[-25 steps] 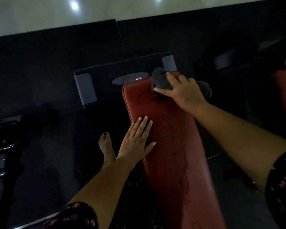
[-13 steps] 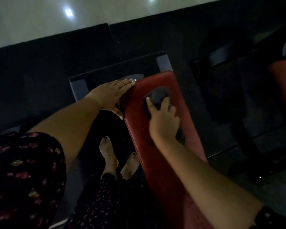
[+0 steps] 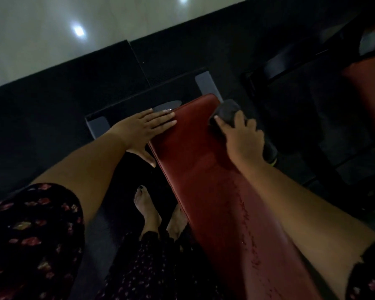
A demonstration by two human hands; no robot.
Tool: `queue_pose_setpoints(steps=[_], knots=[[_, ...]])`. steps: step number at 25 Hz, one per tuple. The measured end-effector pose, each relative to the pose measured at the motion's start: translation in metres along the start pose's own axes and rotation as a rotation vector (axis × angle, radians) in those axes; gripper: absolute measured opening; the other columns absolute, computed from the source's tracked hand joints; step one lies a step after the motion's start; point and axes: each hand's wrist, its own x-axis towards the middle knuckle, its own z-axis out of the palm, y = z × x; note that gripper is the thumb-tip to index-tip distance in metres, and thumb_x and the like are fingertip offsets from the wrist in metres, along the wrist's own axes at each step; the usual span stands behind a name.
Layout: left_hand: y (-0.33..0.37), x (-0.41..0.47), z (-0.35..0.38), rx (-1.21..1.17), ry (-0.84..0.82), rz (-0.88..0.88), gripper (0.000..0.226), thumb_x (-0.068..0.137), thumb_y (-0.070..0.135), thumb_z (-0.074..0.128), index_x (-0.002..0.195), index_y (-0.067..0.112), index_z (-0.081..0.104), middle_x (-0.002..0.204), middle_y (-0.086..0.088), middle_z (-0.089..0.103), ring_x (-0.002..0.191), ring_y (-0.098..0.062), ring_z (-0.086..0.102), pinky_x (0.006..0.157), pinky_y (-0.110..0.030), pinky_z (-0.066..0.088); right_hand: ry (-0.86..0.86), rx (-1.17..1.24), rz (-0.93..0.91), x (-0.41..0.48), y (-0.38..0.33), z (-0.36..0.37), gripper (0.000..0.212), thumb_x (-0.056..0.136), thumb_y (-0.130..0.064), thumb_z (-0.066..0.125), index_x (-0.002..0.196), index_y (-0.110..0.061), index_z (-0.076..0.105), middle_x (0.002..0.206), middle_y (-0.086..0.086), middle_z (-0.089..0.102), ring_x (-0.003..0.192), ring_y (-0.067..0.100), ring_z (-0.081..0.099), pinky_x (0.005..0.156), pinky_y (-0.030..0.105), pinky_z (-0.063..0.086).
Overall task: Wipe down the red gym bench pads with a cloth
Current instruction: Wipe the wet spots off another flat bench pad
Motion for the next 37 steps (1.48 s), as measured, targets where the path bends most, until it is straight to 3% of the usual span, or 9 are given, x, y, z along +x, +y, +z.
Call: queue_pose_setpoints(steps=[4, 6, 9, 12, 17, 23, 28, 32, 37], knots=[[0.009, 0.007, 0.007, -0.069, 0.025, -0.038, 0.125, 0.055, 0.097, 0.019, 0.139, 0.030, -0.043, 0.154, 0.003, -0.038, 0.144, -0.019, -0.031, 0.120, -0.042, -0.014, -0.124, 0.124, 0.274, -0.014, 0.000, 0.011, 0.069, 0.097, -0.024, 0.049, 0.151, -0.046, 0.012, 0.150, 0.014, 0.022, 0.116, 0.036, 0.040, 0.083, 0.044, 0.045], [0.008, 0.006, 0.009, -0.074, 0.040, -0.040, 0.125, 0.056, 0.097, 0.021, 0.141, 0.030, -0.040, 0.155, 0.003, -0.036, 0.144, -0.019, -0.031, 0.120, -0.043, -0.013, -0.087, 0.113, 0.274, -0.031, -0.029, 0.012, 0.068, 0.098, -0.023, 0.045, 0.152, -0.044, 0.009, 0.153, 0.018, 0.016, 0.120, 0.038, 0.038, 0.085, 0.044, 0.046], [0.009, 0.003, 0.012, -0.068, 0.098, -0.009, 0.121, 0.063, 0.098, 0.021, 0.152, 0.028, -0.020, 0.160, 0.004, -0.024, 0.148, -0.019, -0.021, 0.121, -0.043, -0.008, -0.054, 0.117, 0.089, -0.064, -0.082, 0.015, 0.067, 0.098, -0.023, 0.046, 0.152, -0.043, 0.010, 0.155, 0.023, 0.014, 0.123, 0.041, 0.039, 0.086, 0.046, 0.046], [0.010, -0.003, 0.007, -0.070, 0.140, 0.015, 0.098, 0.077, 0.085, 0.030, 0.155, 0.029, 0.009, 0.164, 0.004, 0.004, 0.150, -0.024, 0.006, 0.122, -0.046, 0.011, 0.022, 0.036, -0.093, -0.106, -0.115, 0.029, 0.070, 0.086, -0.025, 0.062, 0.148, -0.038, 0.032, 0.145, 0.024, 0.038, 0.099, 0.040, 0.055, 0.067, 0.042, 0.050], [0.017, 0.002, -0.008, -0.016, 0.045, 0.136, 0.093, 0.083, 0.070, 0.045, 0.155, 0.032, 0.002, 0.163, 0.007, -0.007, 0.150, -0.022, 0.001, 0.119, -0.046, 0.021, 0.145, -0.015, -0.432, -0.109, -0.071, 0.043, 0.053, 0.087, -0.020, 0.049, 0.135, -0.042, 0.052, 0.136, 0.018, 0.051, 0.082, 0.037, 0.058, 0.060, 0.040, 0.048], [0.040, 0.004, -0.011, -0.020, 0.022, 0.073, 0.099, 0.081, 0.068, 0.053, 0.156, 0.030, 0.000, 0.164, 0.004, -0.001, 0.150, -0.023, -0.005, 0.122, -0.045, 0.007, -0.074, 0.018, 0.122, -0.047, 0.029, 0.018, 0.065, 0.096, -0.022, 0.047, 0.147, -0.051, 0.019, 0.151, 0.011, 0.024, 0.115, 0.038, 0.042, 0.084, 0.047, 0.044], [0.054, -0.004, -0.010, -0.044, 0.039, 0.039, 0.098, 0.085, 0.058, 0.056, 0.156, 0.025, -0.003, 0.164, 0.000, -0.007, 0.150, -0.022, -0.014, 0.122, -0.042, -0.001, -0.125, 0.301, 0.523, -0.066, -0.036, 0.015, 0.066, 0.097, -0.021, 0.046, 0.151, -0.044, 0.016, 0.150, 0.019, 0.021, 0.112, 0.036, 0.044, 0.082, 0.043, 0.046], [0.041, 0.000, -0.019, 0.016, -0.003, 0.082, 0.087, 0.092, 0.062, 0.044, 0.156, 0.027, -0.003, 0.164, 0.004, -0.009, 0.150, -0.019, -0.008, 0.120, -0.041, 0.011, -0.026, 0.237, 0.247, -0.131, -0.121, 0.032, 0.071, 0.088, -0.025, 0.059, 0.150, -0.038, 0.025, 0.148, 0.027, 0.030, 0.102, 0.040, 0.053, 0.071, 0.042, 0.051], [0.041, 0.007, -0.021, 0.037, 0.101, 0.135, 0.077, 0.092, 0.061, 0.036, 0.156, 0.026, 0.013, 0.164, 0.005, 0.002, 0.150, -0.020, 0.004, 0.120, -0.040, 0.004, -0.045, 0.040, -0.071, -0.162, -0.153, 0.052, 0.059, 0.084, -0.038, 0.066, 0.140, -0.038, 0.047, 0.140, 0.017, 0.048, 0.088, 0.041, 0.058, 0.060, 0.041, 0.050]])
